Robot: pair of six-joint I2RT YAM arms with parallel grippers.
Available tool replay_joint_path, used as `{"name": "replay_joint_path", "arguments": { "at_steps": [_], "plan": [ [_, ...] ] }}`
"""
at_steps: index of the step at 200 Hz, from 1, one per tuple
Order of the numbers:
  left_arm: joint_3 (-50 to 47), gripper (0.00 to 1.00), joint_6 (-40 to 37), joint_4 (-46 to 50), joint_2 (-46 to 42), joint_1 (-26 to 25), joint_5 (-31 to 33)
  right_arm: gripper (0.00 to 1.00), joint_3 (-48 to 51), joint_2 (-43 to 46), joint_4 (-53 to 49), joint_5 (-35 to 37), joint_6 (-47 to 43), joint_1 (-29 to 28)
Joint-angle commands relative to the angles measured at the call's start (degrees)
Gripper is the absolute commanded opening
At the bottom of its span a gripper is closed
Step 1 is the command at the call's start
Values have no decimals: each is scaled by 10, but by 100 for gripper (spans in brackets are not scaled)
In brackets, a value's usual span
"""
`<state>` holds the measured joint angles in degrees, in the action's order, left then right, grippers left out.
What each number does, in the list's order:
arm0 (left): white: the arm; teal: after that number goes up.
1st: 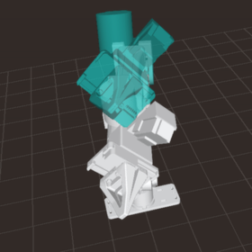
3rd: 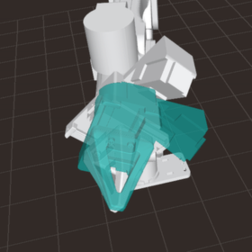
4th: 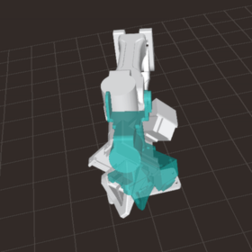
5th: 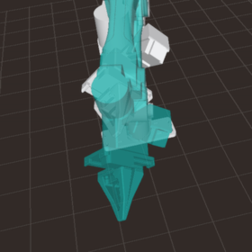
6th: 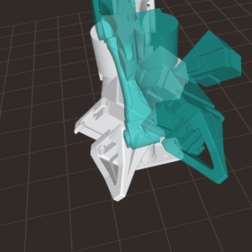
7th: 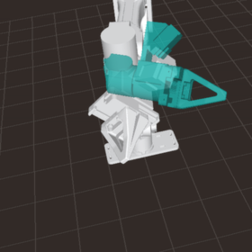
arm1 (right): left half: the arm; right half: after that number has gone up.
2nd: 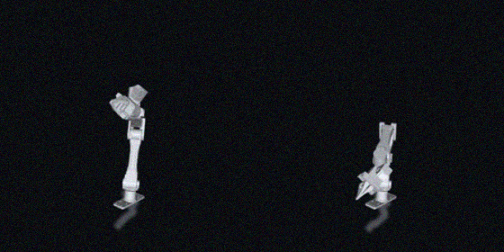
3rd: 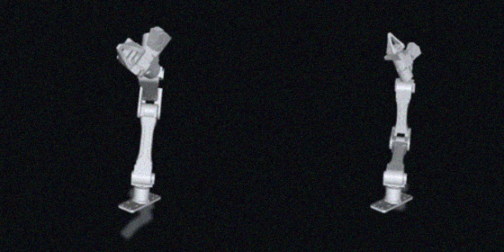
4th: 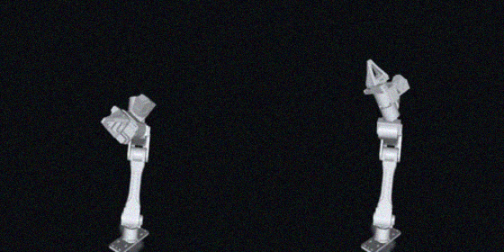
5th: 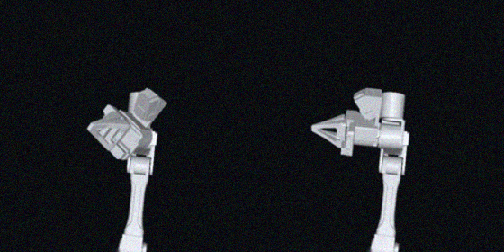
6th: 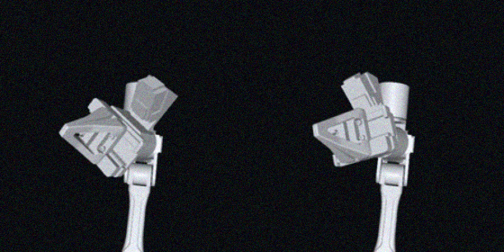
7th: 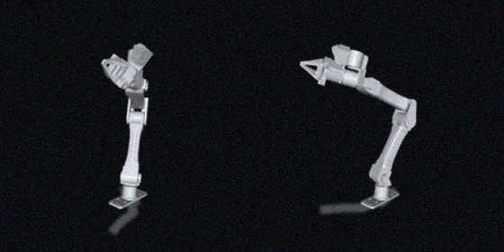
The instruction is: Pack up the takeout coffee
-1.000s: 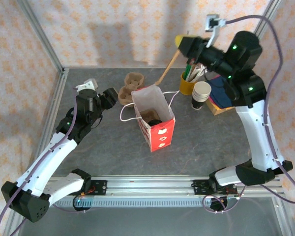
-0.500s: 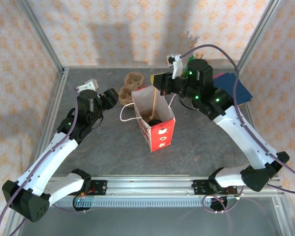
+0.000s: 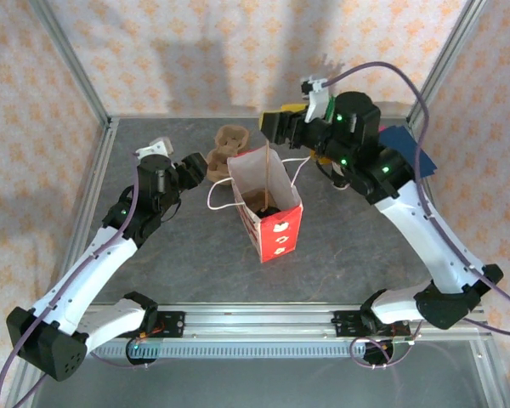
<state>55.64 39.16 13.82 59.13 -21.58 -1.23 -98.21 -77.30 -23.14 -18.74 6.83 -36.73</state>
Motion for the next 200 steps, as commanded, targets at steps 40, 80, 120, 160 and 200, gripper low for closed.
{"name": "replay_joint_path", "arguments": {
  "at_steps": [40, 80, 120, 160, 200],
  "plan": [
    [-9, 63, 1, -17, 3, 7, -6, 71, -46, -23, -57, 164, -1, 149],
    [-11, 63, 1, -19, 7, 7, -10, 70, -17, -67, -78, 213, 54, 295],
    [-13, 63, 3, -18, 8, 7, -12, 70, 72, -106, -35, 195, 92, 407],
    [-23, 62, 8, -21, 7, 7, -18, 71, 98, -179, -36, 189, 98, 479],
    [-21, 62, 4, -23, 9, 7, -19, 73, 63, -279, -54, 192, 83, 498]
  ]
}}
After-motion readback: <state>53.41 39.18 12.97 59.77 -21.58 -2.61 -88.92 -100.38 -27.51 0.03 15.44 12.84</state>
